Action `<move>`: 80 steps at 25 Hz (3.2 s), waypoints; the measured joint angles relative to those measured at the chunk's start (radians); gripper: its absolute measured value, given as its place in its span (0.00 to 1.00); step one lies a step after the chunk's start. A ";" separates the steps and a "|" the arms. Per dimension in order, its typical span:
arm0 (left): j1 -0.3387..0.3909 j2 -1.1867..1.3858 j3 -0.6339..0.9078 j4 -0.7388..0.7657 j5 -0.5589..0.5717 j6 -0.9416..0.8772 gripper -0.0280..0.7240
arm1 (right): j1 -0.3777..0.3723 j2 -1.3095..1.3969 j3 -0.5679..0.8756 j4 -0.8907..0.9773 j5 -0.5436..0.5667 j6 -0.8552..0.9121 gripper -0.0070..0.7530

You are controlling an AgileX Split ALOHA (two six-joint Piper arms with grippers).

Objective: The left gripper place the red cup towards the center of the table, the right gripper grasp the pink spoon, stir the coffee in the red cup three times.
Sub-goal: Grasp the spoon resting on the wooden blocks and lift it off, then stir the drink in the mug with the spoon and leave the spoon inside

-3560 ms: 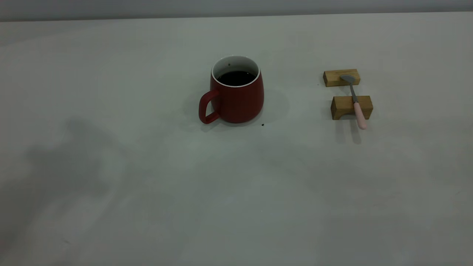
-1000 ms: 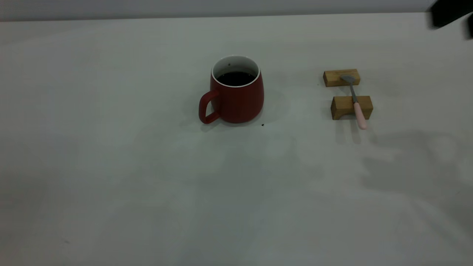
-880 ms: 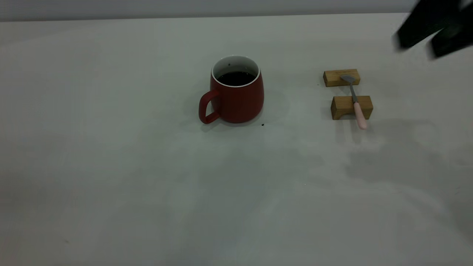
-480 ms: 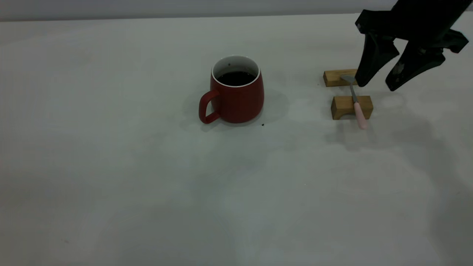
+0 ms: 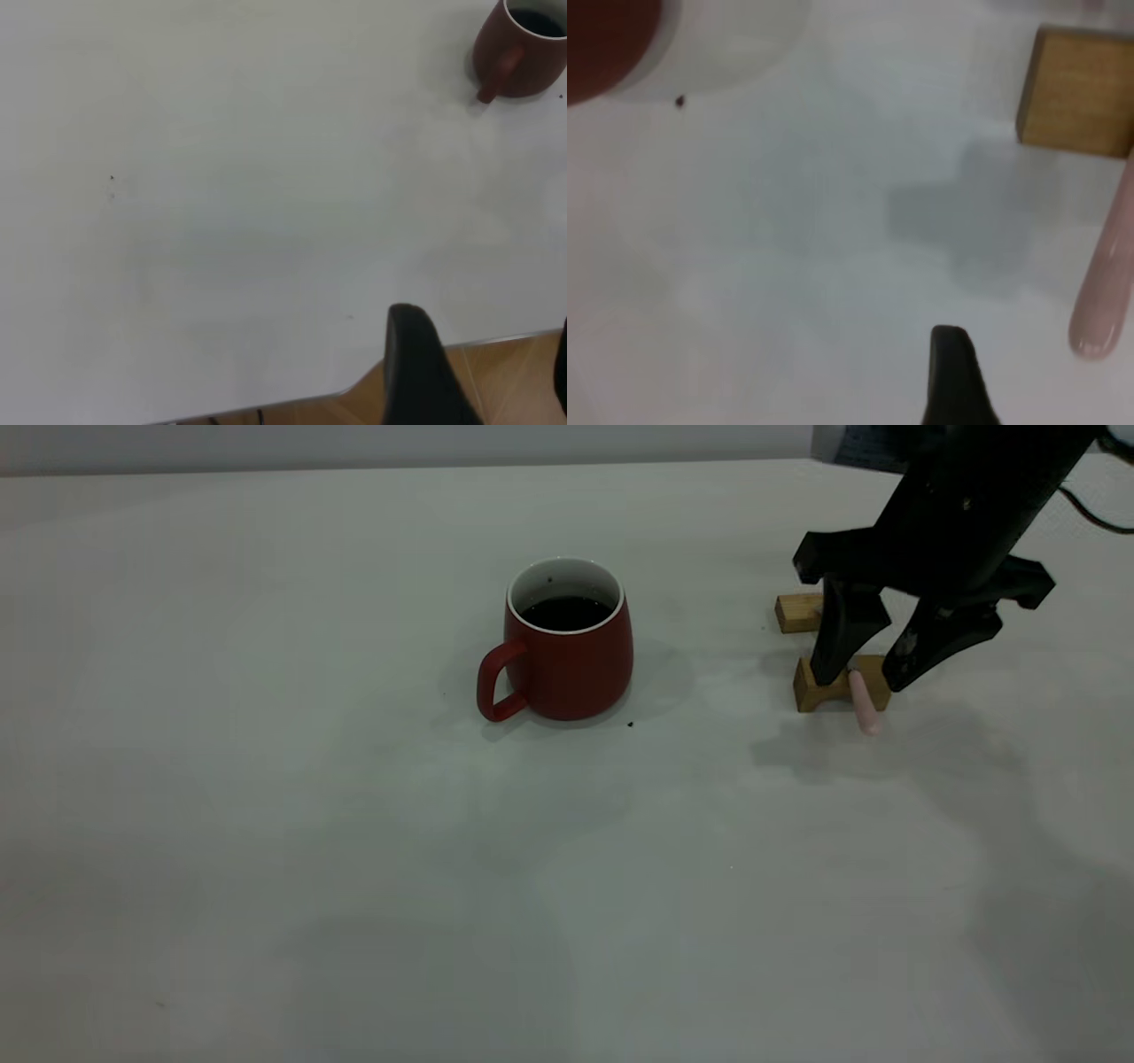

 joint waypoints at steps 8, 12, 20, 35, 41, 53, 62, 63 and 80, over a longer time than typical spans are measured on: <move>0.000 0.000 0.000 0.000 0.000 0.000 0.63 | 0.000 0.055 -0.002 -0.002 -0.088 -0.001 0.71; 0.000 0.000 0.000 0.000 0.000 0.000 0.63 | 0.000 0.085 -0.002 -0.006 -0.115 -0.004 0.71; 0.000 0.000 0.000 0.000 0.000 0.000 0.63 | 0.000 0.124 -0.003 -0.020 -0.153 -0.006 0.70; 0.000 0.000 0.000 0.000 0.000 0.000 0.63 | 0.000 0.147 -0.005 -0.024 -0.167 -0.007 0.17; 0.000 0.000 0.000 0.000 0.000 0.000 0.63 | 0.003 0.006 -0.005 0.002 -0.068 -0.008 0.17; 0.000 0.000 0.000 0.000 0.000 -0.001 0.63 | 0.116 -0.033 -0.103 0.896 0.360 -0.109 0.17; 0.000 0.000 0.000 -0.001 0.000 -0.001 0.63 | 0.116 0.044 -0.155 1.308 0.475 0.325 0.17; 0.000 0.000 0.000 -0.001 0.000 -0.001 0.63 | 0.116 0.044 -0.156 1.311 0.475 0.412 0.17; 0.000 0.000 0.000 -0.001 0.000 0.000 0.63 | 0.115 0.109 -0.217 1.314 0.458 0.783 0.17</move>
